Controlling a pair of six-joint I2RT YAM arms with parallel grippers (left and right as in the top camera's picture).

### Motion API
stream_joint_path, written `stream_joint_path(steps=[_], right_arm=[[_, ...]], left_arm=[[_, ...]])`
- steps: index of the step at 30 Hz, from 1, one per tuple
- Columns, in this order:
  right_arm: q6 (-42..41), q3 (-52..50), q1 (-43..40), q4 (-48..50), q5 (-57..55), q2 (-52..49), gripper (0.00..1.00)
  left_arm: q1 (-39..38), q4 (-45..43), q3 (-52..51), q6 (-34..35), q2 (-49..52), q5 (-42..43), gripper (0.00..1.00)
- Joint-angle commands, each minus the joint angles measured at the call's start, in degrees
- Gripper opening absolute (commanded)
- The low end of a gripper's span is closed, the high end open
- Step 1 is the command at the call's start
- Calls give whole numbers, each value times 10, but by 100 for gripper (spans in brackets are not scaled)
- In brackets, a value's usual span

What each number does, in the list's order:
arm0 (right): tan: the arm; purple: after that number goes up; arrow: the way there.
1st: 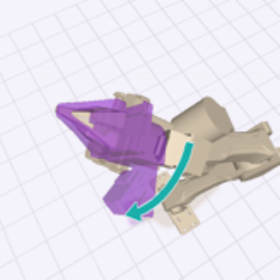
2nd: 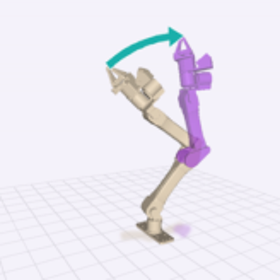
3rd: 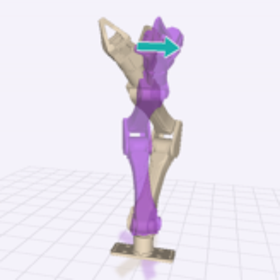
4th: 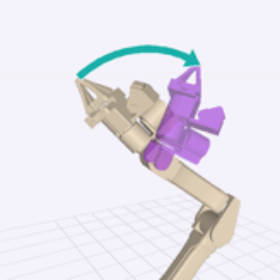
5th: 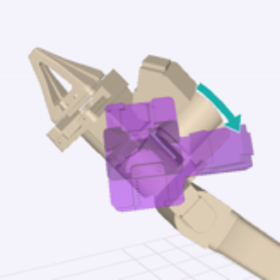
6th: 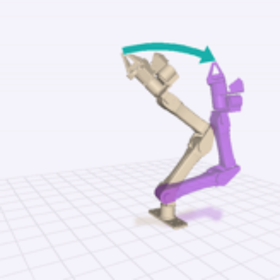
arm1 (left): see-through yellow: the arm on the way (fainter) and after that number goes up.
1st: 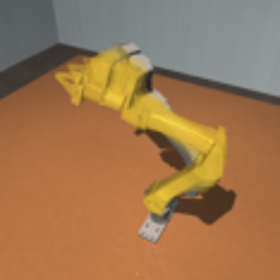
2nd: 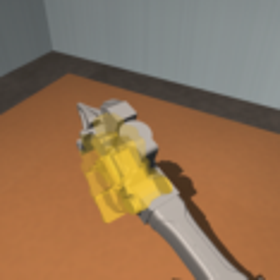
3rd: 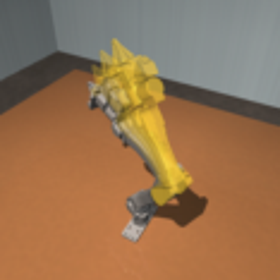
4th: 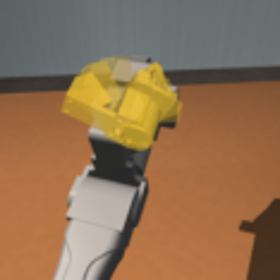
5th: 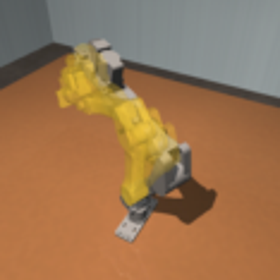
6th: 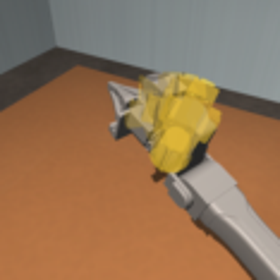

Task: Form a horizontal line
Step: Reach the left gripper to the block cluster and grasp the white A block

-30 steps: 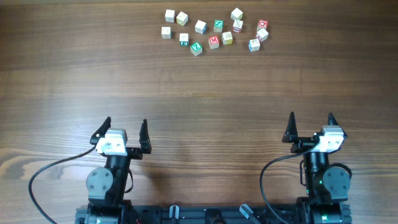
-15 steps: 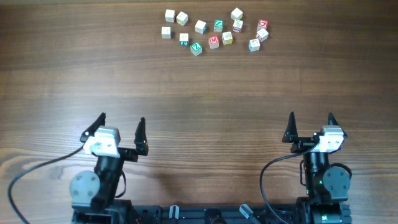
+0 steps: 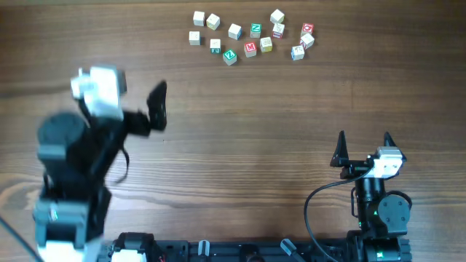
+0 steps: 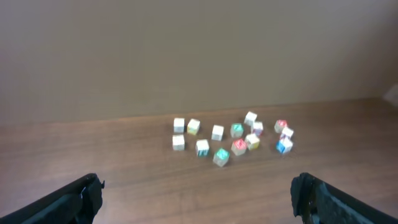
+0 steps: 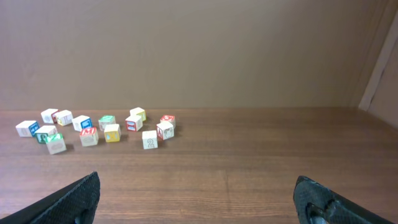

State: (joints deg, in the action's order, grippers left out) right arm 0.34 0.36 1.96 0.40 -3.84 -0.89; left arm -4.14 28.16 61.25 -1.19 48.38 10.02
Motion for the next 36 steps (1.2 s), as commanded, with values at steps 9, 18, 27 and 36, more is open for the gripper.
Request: stream_joint_path(steps=[9, 18, 27, 36], right_arm=[[7, -1, 3, 3, 9, 3, 100], [8, -1, 3, 3, 9, 3, 100], [8, -1, 3, 3, 9, 3, 100], [8, -1, 3, 3, 9, 3, 100]], left_arm=[[-27, 95, 349, 3, 371, 20, 100], [-89, -15, 401, 6, 550, 3, 100], [-106, -56, 400, 3, 683, 2, 100], [-106, -107, 400, 4, 787, 4, 100]])
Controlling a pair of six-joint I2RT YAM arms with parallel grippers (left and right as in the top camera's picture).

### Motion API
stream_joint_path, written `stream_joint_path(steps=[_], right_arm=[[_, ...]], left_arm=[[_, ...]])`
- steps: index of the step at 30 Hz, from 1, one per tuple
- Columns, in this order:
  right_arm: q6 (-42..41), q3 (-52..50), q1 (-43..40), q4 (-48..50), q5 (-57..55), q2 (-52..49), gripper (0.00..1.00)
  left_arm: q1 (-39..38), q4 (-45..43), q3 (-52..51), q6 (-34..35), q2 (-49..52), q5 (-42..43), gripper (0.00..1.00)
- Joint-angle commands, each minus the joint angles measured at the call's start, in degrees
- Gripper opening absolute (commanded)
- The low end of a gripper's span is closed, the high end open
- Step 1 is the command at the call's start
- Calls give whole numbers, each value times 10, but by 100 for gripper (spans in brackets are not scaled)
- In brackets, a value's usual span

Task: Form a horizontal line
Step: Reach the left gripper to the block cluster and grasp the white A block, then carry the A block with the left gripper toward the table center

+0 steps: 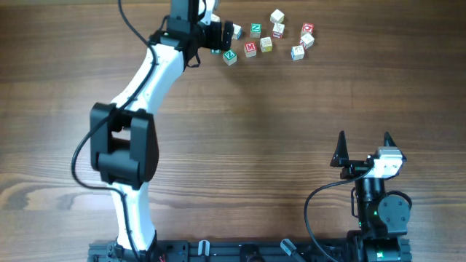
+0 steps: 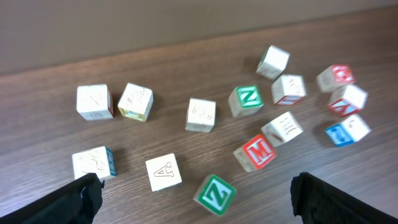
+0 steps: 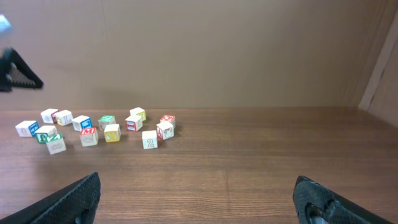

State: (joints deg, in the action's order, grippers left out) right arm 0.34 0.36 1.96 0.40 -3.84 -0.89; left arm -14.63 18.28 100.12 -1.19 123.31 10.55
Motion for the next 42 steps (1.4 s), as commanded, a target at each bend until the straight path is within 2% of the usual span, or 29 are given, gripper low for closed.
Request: stream_joint_path(steps=[1, 5, 10, 20, 22, 24, 27, 37, 40, 42], right_arm=[[7, -1, 3, 3, 9, 3, 100], [8, -1, 3, 3, 9, 3, 100], [7, -1, 3, 3, 9, 3, 100], [8, -1, 3, 3, 9, 3, 100], [7, -1, 3, 3, 9, 3, 100], [8, -1, 3, 3, 9, 3, 100], [7, -1, 3, 3, 9, 3, 100], [8, -1, 3, 3, 9, 3, 100], [8, -1, 3, 3, 9, 3, 100], [8, -1, 3, 3, 9, 3, 100]], left_arm=[[-1, -11, 11, 4, 46, -1, 100], [-1, -40, 12, 24, 87, -2, 100], [-1, -84, 11, 82, 120, -32, 100], [-1, -120, 12, 81, 153, -31, 98], [0, -121, 12, 81, 158, -32, 92], [0, -123, 12, 81, 160, -41, 80], [1, -128, 11, 81, 160, -63, 74], [1, -130, 12, 82, 160, -63, 28], [1, -127, 12, 95, 155, -63, 21], [1, -115, 12, 95, 142, -63, 20]])
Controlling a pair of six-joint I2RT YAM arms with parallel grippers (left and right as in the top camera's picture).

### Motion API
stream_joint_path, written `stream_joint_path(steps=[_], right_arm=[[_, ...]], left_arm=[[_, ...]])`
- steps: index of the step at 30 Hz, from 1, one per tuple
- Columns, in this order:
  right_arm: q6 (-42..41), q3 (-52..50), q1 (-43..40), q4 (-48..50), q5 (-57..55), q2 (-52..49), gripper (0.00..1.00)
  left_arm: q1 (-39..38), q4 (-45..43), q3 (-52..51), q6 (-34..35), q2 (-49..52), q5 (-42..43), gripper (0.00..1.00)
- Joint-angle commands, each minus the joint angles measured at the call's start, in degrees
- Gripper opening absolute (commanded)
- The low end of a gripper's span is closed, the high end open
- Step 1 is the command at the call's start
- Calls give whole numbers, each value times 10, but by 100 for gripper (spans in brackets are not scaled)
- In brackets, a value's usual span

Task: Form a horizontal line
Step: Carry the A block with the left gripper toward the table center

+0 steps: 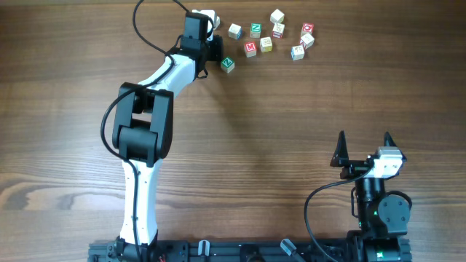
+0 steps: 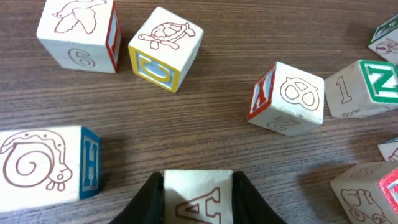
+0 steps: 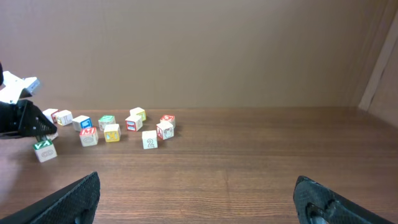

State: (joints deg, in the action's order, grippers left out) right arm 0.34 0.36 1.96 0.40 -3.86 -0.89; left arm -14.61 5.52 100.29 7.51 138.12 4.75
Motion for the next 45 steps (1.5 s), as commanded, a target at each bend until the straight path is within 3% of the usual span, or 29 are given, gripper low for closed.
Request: stream_joint_path(steps=[1, 12, 18, 20, 23, 30, 37, 45], right_arm=[[8, -1, 3, 3, 9, 3, 100], [8, -1, 3, 3, 9, 3, 100], [8, -1, 3, 3, 9, 3, 100], [8, -1, 3, 3, 9, 3, 100], [8, -1, 3, 3, 9, 3, 100], [8, -1, 3, 3, 9, 3, 100], [8, -1, 3, 3, 9, 3, 100], [8, -1, 3, 3, 9, 3, 100]], left_arm=[[0, 19, 10, 8, -16, -5, 20], [0, 158, 10, 7, -233, -6, 20], [0, 336, 10, 7, -362, -6, 17], [0, 400, 10, 8, -396, -20, 12], [0, 508, 10, 33, -435, -56, 4], [0, 680, 5, 85, -469, -156, 4], [0, 670, -123, 125, -526, -155, 4], [0, 499, -396, 125, -677, -154, 4]])
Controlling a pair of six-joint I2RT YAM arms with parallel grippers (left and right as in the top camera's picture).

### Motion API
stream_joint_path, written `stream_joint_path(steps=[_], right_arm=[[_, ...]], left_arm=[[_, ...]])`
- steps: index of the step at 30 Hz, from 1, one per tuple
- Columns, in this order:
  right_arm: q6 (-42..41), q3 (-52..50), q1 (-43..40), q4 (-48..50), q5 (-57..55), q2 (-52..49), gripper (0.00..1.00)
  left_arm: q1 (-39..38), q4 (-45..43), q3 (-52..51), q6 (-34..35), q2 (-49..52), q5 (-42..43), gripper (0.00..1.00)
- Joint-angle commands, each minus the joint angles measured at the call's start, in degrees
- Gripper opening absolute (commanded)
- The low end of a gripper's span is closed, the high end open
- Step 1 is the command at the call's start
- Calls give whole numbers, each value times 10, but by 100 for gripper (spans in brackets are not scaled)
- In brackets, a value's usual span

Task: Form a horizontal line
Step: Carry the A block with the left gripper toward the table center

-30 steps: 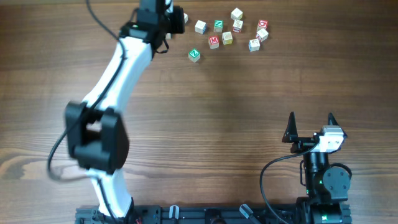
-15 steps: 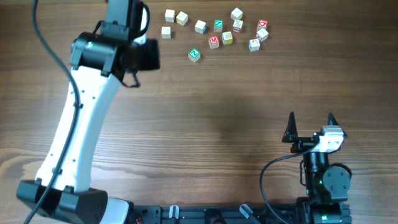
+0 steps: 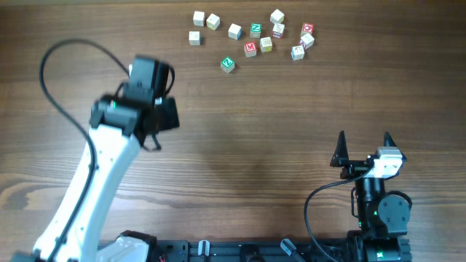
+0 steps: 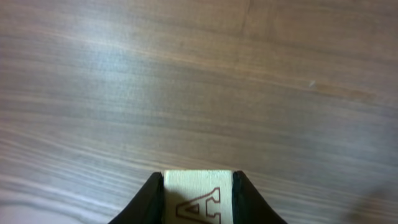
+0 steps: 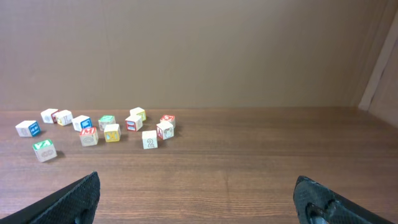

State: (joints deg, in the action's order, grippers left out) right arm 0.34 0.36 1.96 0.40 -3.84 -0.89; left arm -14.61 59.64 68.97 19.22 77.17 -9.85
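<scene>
Several small letter blocks (image 3: pixel 251 33) lie scattered at the far middle of the wooden table, with a green Z block (image 3: pixel 228 65) a little nearer than the rest. They also show in the right wrist view as a loose cluster (image 5: pixel 106 127). My left gripper (image 4: pixel 198 186) is shut on a pale block with a red letter A (image 4: pixel 198 198), held over bare wood. In the overhead view that arm's wrist (image 3: pixel 149 102) is at the left middle of the table and hides the block. My right gripper (image 3: pixel 362 142) stands open at the near right, holding nothing.
The table is brown wood (image 3: pixel 291 131). A brown wall (image 5: pixel 186 50) backs the far edge. The left arm's black cable (image 3: pixel 58 54) loops over the left part of the table. The right arm's base (image 3: pixel 378 211) sits at the near right edge.
My left gripper, shut on the A block among the other blocks, has come away from the cluster and now holds it over bare wood at the left middle. The right arm has not moved.
My left gripper was open at the left, far from the blocks. Then it stood open over the cluster's left part. Then it was shut on the A block on the table. Now it holds that block away from the cluster, nearer the table's left middle.
</scene>
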Motion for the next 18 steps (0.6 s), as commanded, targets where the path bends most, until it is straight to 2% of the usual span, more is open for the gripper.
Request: stream_joint_path(steps=[1, 7, 18], right_arm=[[8, -1, 3, 3, 9, 3, 100], [8, -1, 3, 3, 9, 3, 100], [8, -1, 3, 3, 9, 3, 100]], left_arm=[[2, -63, -117, 5, -91, -10, 4], [31, -107, -232, 6, -163, -10, 4], [63, -176, -311, 2, -125, -7, 4]])
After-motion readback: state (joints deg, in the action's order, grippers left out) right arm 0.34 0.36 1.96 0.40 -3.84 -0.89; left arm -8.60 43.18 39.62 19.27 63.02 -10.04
